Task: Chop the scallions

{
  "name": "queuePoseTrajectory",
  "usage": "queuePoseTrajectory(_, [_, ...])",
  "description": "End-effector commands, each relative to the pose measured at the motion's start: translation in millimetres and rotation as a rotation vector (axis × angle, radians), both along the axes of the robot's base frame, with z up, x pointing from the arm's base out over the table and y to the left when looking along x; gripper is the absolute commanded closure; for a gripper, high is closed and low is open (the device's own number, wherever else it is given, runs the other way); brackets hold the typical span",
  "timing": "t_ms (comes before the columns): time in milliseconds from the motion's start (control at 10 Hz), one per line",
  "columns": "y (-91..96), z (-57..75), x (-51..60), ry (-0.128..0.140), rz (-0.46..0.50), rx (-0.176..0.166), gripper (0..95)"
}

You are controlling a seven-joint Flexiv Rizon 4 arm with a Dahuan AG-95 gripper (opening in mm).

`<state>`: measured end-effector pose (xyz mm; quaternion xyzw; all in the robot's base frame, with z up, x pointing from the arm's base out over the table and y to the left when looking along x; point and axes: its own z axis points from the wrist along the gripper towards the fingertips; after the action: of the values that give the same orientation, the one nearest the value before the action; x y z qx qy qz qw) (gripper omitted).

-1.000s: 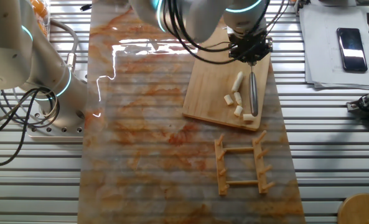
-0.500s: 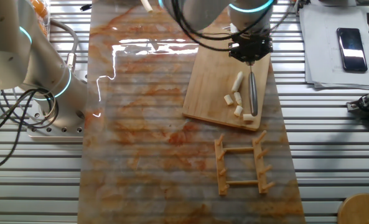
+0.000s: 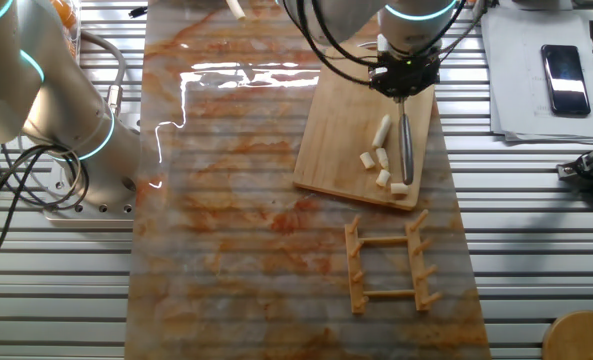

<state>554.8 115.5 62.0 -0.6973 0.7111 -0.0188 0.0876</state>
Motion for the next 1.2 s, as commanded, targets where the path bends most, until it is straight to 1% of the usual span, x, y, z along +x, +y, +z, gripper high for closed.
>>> queuePoseTrajectory(100, [-0.3,-1.2,1.6,0.005,-0.025,0.007,95.0])
queuePoseTrajectory(200, [-0.3,-1.2,1.6,0.01,-0.039,0.006,95.0])
queuePoseTrajectory(300, [-0.2,-1.4,1.6,0.032,-0.039,0.005,95.0])
queuePoseTrajectory(500, [0.2,-2.1,1.8,0.04,-0.031,-0.002,95.0])
queuePoseTrajectory(600, [0.1,-3.7,2.4,0.045,-0.033,0.0,95.0])
queuePoseTrajectory(700, [0.0,-5.4,3.1,0.056,-0.033,0.002,95.0])
queuePoseTrajectory(800, [0.1,-6.2,3.3,0.07,-0.034,0.001,95.0])
queuePoseTrajectory(900, [0.0,-6.3,3.4,0.096,-0.041,0.0,95.0])
queuePoseTrajectory(1000, [0.1,-6.4,3.4,0.111,-0.05,0.002,95.0])
queuePoseTrajectory(1100, [0.1,-6.5,3.4,0.133,-0.057,0.002,95.0])
queuePoseTrajectory(1200, [0.1,-6.6,3.4,0.136,-0.057,0.002,95.0])
